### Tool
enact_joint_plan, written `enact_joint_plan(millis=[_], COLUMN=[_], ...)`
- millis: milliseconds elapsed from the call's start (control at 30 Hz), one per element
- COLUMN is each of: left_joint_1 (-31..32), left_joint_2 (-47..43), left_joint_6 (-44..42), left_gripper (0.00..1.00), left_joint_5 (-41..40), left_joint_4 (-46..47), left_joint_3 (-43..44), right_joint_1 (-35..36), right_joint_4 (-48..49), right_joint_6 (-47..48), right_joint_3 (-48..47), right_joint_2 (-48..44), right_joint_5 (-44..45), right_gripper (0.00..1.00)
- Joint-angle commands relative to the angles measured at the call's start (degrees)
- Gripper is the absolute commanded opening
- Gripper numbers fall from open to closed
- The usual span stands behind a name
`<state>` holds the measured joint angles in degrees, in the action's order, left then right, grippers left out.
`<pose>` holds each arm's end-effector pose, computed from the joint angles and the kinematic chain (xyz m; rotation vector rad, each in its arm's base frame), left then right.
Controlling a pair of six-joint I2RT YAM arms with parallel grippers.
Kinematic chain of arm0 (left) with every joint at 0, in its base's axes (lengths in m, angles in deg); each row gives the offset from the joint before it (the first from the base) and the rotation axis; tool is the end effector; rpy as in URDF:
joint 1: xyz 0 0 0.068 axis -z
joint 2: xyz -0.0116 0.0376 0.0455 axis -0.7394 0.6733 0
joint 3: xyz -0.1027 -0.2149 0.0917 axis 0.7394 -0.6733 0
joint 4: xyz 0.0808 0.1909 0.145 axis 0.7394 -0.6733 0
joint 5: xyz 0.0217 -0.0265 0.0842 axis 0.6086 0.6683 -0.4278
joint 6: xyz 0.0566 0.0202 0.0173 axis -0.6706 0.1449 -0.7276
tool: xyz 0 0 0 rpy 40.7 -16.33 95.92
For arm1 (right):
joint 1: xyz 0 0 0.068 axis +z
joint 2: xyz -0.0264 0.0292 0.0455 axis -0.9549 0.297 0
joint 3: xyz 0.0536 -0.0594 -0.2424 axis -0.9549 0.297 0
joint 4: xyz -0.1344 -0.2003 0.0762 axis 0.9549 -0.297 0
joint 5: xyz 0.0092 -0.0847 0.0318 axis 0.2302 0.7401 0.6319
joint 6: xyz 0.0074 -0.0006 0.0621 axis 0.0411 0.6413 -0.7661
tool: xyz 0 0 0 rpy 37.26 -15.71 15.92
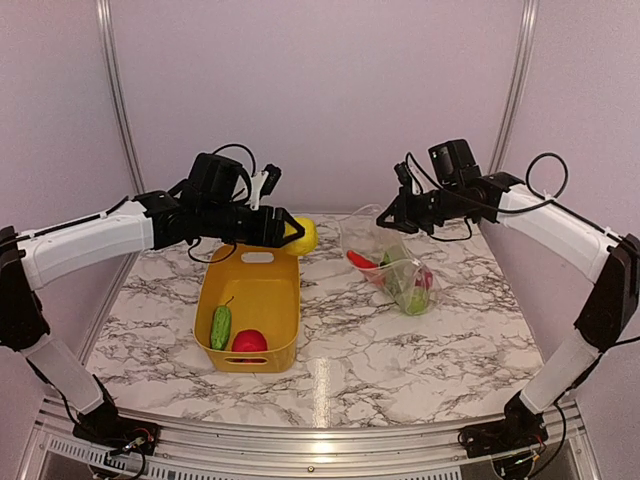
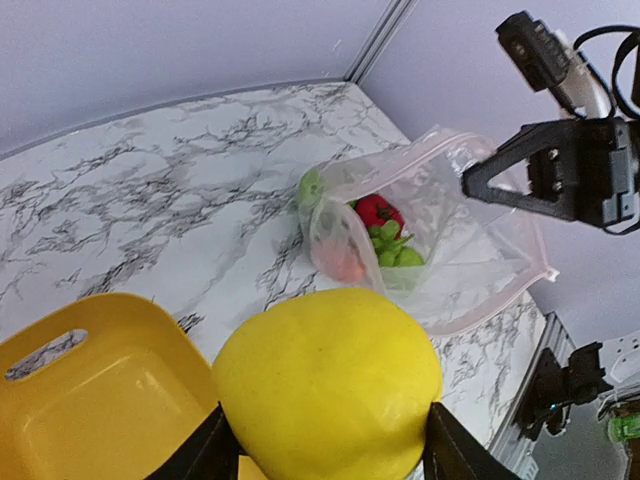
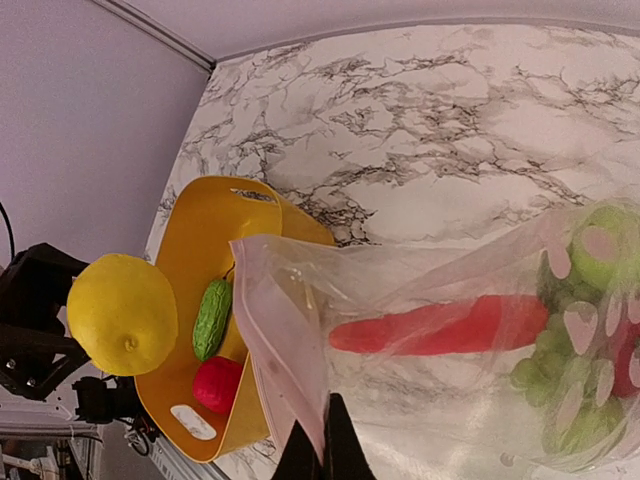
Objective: Place the food in the zip-top bag and seal the zipper
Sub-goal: Place the fake fruit in the zipper food storage bag.
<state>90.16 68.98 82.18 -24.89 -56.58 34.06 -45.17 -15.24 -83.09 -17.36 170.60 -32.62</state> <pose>0.2700 -0.2601 0.3118 0.5584 2.0713 -0.8619 0.3036 0.1801 0.3209 -0.2179 2.3701 0.9703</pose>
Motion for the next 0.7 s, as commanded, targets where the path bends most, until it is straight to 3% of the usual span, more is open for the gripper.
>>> enact_joint_plan(millis=[0, 100, 233, 333, 500, 667], left_joint_1=[0.68, 3.17, 7.52, 9.13, 9.57, 9.48], left_joint_2=[1.98, 4.89, 11.08, 14.66, 20.86, 22.21], left_joint_6=[10.30, 10.12, 7.32, 6.95, 8.41, 11.96], left_gripper=[0.47, 0.46, 0.46, 0.47, 0.52, 0.54], left_joint_5=[5.76, 5.98, 3.97, -1.35, -13.51, -17.94], left_joint_4=[17.33, 20.74, 17.68, 14.42, 1.38, 1.04], left_joint_3=[2.40, 5.68, 13.26, 17.44, 25.06, 25.98], right_joint_1=[0.99, 0.97, 1.01, 0.94, 1.00, 1.01], right_joint_4=[0.24, 0.26, 0.15, -0.27, -0.98, -1.06], right_joint_6=[-0.84, -1.29, -2.06, -2.25, -2.25, -2.52], right_joint_3=[-3.45, -4.41, -6.27, -7.59, -8.70, -9.13], right_joint_2=[1.42, 1.79, 2.29, 2.61, 2.66, 2.73], right_joint_5=[-1.10, -1.66, -2.51, -2.62, -2.49, -2.57], right_gripper=[0.00, 0.00, 0.00, 0.00, 0.00, 0.00])
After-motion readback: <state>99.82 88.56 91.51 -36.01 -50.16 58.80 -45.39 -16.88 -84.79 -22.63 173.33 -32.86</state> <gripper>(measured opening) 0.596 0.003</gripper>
